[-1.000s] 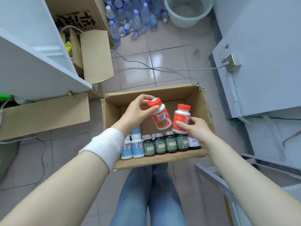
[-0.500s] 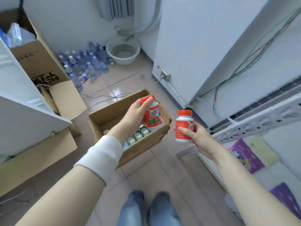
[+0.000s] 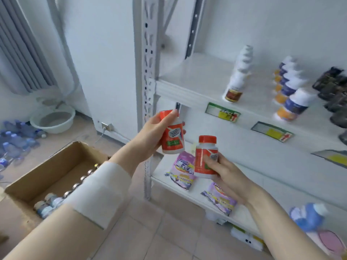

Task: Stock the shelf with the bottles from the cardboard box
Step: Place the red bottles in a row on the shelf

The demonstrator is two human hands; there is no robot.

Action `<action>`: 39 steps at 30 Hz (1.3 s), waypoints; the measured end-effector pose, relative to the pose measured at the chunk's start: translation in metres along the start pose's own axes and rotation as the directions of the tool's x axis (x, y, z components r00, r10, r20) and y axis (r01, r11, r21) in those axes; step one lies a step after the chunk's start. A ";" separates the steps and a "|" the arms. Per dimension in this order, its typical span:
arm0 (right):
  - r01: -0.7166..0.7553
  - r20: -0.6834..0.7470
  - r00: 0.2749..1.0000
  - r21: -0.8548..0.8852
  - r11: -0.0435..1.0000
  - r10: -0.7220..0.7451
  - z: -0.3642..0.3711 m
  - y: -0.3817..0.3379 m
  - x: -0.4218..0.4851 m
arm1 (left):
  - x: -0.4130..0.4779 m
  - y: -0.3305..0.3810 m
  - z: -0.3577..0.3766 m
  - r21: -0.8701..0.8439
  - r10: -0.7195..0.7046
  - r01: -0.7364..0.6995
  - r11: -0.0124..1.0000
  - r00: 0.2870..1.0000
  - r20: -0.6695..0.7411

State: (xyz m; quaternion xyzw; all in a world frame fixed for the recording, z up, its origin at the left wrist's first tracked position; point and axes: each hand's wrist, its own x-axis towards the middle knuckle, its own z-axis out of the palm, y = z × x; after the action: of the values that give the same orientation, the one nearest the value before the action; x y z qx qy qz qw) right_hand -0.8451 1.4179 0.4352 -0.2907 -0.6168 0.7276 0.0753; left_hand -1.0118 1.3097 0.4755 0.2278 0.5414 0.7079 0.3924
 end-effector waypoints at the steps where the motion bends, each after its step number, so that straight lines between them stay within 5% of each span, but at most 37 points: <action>1: 0.012 -0.009 1.000 0.040 0.999 -0.011 -0.022 -0.004 -0.024 | -0.004 0.000 0.032 0.024 0.012 -0.013 1.000 0.999 0.039; 9: 0.177 -0.243 0.957 0.070 0.982 -0.155 -0.174 -0.039 -0.177 | -0.019 0.014 0.249 0.176 0.060 -0.130 0.976 0.931 0.360; 20: 0.324 -0.517 0.767 -0.199 0.925 -0.380 -0.341 -0.138 -0.245 | 0.060 0.033 0.457 0.396 0.095 -0.368 0.842 0.821 0.562; 25: 0.220 -0.597 0.696 -0.351 0.910 -0.398 -0.405 -0.178 -0.212 | 0.131 0.024 0.520 0.516 0.093 -0.479 0.710 0.791 0.605; 35: -0.040 -0.552 0.801 -0.432 0.901 -0.229 -0.471 -0.174 -0.119 | 0.236 -0.017 0.569 0.754 -0.129 -0.574 0.319 0.762 0.635; 39: -0.157 -0.541 0.823 -0.510 0.846 -0.174 -0.477 -0.164 -0.100 | 0.248 -0.029 0.570 0.768 -0.169 -0.587 0.257 0.755 0.633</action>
State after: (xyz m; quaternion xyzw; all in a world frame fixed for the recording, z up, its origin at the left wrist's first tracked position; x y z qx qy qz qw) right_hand -0.5576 1.8155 0.5896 -0.5001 -0.7443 0.4064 0.1751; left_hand -0.7228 1.8469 0.5993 0.7013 0.6543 0.1770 0.2207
